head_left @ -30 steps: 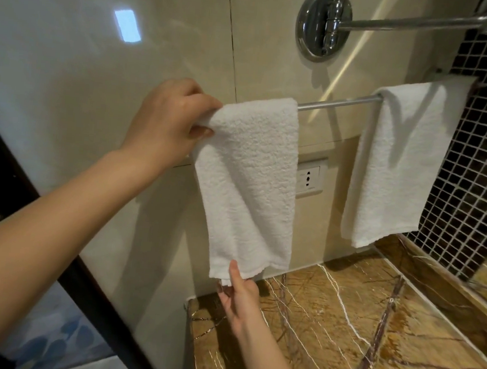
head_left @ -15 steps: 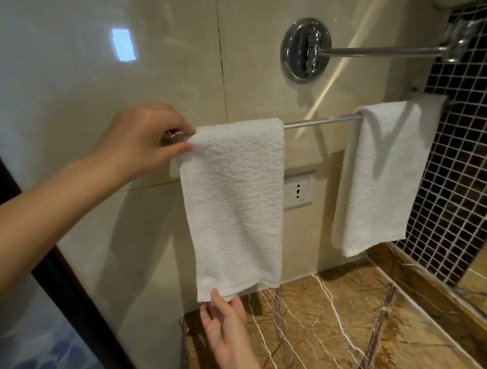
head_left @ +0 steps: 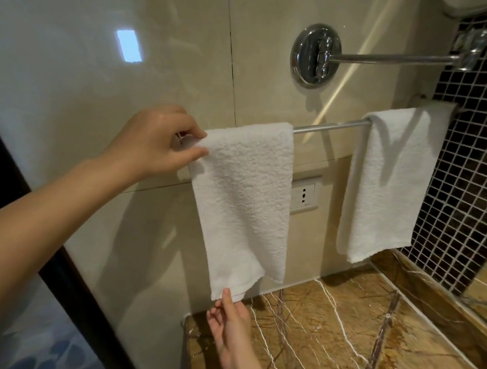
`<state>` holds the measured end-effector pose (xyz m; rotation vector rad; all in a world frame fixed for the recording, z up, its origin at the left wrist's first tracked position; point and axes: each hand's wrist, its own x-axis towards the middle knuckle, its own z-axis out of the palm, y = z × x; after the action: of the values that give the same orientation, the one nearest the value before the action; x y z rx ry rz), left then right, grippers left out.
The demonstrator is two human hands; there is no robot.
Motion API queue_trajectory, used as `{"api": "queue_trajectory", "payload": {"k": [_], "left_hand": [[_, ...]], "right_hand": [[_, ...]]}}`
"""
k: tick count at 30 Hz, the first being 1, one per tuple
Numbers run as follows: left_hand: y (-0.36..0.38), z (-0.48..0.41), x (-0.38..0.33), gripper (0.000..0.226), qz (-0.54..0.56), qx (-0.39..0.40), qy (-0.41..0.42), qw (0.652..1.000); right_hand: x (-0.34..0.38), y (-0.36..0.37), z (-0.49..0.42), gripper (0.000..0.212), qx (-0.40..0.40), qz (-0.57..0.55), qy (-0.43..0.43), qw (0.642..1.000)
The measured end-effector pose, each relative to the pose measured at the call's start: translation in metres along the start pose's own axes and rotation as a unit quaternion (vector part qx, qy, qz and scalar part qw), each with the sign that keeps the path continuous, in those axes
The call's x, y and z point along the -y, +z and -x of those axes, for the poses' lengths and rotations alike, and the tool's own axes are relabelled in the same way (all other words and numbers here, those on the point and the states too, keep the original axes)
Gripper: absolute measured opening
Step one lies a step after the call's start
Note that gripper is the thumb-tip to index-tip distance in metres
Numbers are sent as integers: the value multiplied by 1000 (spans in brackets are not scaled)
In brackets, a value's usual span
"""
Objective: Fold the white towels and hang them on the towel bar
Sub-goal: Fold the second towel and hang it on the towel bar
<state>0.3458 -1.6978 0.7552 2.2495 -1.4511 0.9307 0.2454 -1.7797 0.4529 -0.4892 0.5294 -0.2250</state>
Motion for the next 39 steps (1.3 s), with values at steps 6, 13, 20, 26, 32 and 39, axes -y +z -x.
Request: {"api": "queue_trajectory", "payload": {"k": [6,13,20,26,32,39], "left_hand": [[1,-2,1,13,5,4,8,1000],[8,-11,-3,13,-3,-3,22,1000],[19,-23,-12,14,10,-14,28,999],[21,-37,-22,13,-7,2,53,999],[32,-55,-35,14,-8,15,61,998],[43,-67,-45,14,-8,9,72,997]], "right_hand": [[5,2,-6,13,-2,-7,-1,1000],[2,1,-19,14,-1,-14,12,1000],[17,-5,-27,12,-12,-6,-5,1000],[36,-12,-29,16,-24,25,-21,999],[53,-18,-33,16,-36,25,-33,998],[65,-25,-33,16,-38,29,-52,997]]}}
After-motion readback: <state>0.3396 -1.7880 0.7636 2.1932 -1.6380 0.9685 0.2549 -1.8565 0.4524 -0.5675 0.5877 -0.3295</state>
